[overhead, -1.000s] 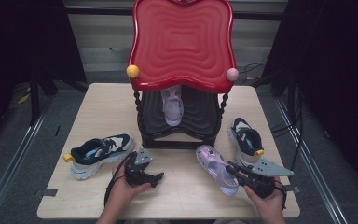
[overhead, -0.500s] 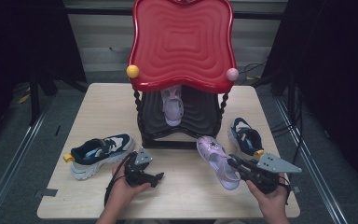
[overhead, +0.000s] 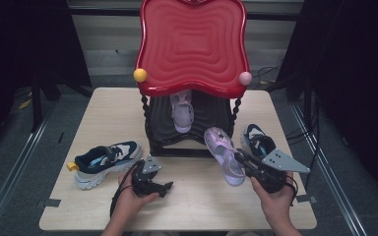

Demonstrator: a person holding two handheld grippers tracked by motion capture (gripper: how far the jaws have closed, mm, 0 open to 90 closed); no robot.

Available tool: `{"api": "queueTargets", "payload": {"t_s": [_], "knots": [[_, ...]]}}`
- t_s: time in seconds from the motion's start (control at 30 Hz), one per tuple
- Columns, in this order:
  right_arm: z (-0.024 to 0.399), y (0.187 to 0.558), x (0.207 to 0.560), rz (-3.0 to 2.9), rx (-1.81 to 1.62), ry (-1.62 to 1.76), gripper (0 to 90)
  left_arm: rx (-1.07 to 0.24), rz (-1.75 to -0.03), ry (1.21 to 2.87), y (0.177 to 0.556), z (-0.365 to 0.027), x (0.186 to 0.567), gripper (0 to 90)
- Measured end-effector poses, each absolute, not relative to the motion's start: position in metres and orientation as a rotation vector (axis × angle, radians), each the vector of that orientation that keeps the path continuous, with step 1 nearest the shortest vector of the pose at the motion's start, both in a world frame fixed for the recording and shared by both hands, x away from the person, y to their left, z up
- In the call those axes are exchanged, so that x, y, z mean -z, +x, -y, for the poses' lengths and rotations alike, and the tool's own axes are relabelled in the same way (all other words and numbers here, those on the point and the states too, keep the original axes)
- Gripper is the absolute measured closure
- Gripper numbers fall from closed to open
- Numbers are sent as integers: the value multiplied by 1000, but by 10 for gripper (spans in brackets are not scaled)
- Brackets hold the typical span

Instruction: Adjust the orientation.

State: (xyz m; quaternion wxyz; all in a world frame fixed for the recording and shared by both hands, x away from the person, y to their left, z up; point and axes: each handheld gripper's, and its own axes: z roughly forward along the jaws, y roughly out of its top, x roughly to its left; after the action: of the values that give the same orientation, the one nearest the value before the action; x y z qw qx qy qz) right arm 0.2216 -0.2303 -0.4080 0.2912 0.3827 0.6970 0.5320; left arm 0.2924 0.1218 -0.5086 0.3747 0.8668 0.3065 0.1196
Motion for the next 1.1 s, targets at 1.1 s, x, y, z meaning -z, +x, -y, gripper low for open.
{"api": "queueTargets", "payload": {"t_s": [1.1], "knots": [[189, 274, 392, -1703, -1331, 1077, 835, -305, -781, 2224, 292, -122, 509, 142]]}}
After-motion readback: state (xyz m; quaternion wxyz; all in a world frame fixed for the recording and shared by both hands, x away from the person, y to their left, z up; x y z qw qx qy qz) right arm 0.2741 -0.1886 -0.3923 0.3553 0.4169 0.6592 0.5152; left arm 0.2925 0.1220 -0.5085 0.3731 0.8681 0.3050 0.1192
